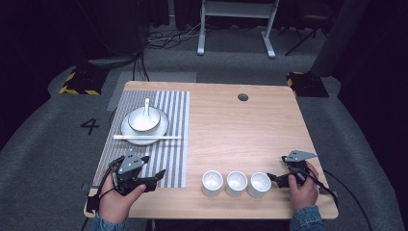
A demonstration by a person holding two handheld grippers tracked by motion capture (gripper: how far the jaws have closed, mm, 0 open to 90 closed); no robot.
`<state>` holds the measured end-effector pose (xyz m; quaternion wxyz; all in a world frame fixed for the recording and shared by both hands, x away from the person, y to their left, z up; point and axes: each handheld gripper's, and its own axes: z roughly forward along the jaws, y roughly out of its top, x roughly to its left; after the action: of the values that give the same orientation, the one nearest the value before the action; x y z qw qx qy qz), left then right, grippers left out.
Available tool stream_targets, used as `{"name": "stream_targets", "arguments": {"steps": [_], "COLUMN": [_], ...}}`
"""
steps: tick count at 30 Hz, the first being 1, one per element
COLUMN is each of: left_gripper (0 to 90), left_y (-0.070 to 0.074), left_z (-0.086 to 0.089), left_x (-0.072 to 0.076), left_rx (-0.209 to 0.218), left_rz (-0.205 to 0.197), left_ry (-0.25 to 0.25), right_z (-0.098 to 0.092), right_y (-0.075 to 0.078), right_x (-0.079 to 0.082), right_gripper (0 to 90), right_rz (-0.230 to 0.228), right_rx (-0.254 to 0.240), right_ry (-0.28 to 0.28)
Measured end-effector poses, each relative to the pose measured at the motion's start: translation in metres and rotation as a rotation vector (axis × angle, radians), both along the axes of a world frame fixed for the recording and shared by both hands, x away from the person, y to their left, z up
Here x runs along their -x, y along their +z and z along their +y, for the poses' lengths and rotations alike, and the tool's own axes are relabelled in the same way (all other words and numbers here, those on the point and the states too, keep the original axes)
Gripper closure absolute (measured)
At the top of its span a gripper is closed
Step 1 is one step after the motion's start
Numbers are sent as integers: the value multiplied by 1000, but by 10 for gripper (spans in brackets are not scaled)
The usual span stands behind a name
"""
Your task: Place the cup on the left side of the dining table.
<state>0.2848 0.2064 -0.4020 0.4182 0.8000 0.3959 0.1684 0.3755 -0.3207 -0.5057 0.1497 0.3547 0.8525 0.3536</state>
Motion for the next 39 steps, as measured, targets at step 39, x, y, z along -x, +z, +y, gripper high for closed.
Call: {"name": "stream_targets", "arguments": {"steps": [39], "left_gripper": [254], "left_y": [20], "left_z": [-87], "left_x": [-30], "left_rx": [8], "left_rz": [-33], "left_ry": [-217], "right_z": [0], "right_y": [0], "right_x": [0], "right_gripper": [1], "right_rz": [0], "right_rx": [1], "right_ry": [-1]}}
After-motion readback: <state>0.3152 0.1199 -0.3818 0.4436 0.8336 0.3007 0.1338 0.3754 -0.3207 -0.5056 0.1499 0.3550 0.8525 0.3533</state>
